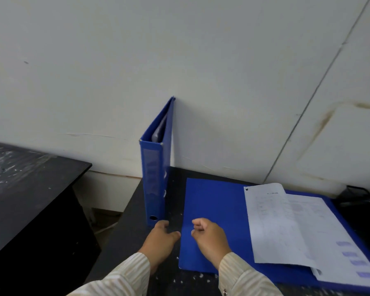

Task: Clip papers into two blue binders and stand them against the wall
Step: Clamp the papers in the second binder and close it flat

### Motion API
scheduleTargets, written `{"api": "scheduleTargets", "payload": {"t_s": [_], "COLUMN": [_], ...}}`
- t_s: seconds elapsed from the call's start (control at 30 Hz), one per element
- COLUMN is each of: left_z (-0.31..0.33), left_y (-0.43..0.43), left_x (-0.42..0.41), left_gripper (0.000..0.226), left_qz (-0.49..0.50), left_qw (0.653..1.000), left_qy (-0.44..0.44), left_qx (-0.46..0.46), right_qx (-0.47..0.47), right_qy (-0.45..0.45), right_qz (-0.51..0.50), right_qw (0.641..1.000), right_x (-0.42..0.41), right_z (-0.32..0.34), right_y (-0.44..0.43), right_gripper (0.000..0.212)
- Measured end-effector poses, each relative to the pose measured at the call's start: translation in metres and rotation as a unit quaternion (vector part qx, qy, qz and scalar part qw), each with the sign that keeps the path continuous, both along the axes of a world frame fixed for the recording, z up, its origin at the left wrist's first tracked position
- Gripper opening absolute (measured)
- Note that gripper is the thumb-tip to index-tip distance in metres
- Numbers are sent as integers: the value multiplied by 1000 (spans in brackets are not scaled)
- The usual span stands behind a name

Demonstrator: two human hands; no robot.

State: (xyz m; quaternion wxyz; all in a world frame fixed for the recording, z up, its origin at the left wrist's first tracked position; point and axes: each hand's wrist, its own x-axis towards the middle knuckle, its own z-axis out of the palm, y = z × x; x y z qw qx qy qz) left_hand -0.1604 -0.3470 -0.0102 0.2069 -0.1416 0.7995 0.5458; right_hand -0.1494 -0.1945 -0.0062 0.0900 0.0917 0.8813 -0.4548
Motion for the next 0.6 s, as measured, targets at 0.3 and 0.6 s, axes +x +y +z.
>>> {"api": "scheduleTargets", "payload": {"t_s": [0.3, 0.6], "left_z": [-16, -46], "left_y": [135, 223], "left_x": [30, 58], "left_gripper": [46, 44], "left_qz": [-45, 84], "left_qw": [988, 942], "left_qy": [-126, -254], "left_qx": [73, 204], "right_qx": [169, 306], "right_qy": [50, 33], "right_qz": [26, 7], "right_qw": [984, 952], "right_x": [59, 101], "right_z": [-9, -39], "right_y": [149, 257], "right_gripper": [36, 60]}}
